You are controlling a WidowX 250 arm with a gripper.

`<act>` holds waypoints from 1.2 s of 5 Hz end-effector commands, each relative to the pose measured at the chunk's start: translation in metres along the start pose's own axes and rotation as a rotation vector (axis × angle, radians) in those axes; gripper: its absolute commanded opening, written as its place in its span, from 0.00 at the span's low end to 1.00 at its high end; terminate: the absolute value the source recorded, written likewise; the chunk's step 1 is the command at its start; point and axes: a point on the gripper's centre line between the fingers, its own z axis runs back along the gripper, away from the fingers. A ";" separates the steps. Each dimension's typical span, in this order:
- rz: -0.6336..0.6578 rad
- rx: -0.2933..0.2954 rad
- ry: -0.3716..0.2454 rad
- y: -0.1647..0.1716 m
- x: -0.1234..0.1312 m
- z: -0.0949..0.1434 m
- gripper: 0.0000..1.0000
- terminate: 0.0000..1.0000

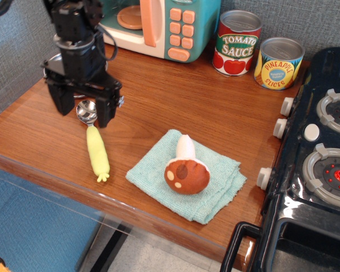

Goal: Move the pot from the microwave to the top left corner of the towel

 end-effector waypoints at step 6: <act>0.223 0.039 -0.071 0.062 0.117 -0.031 0.00 0.00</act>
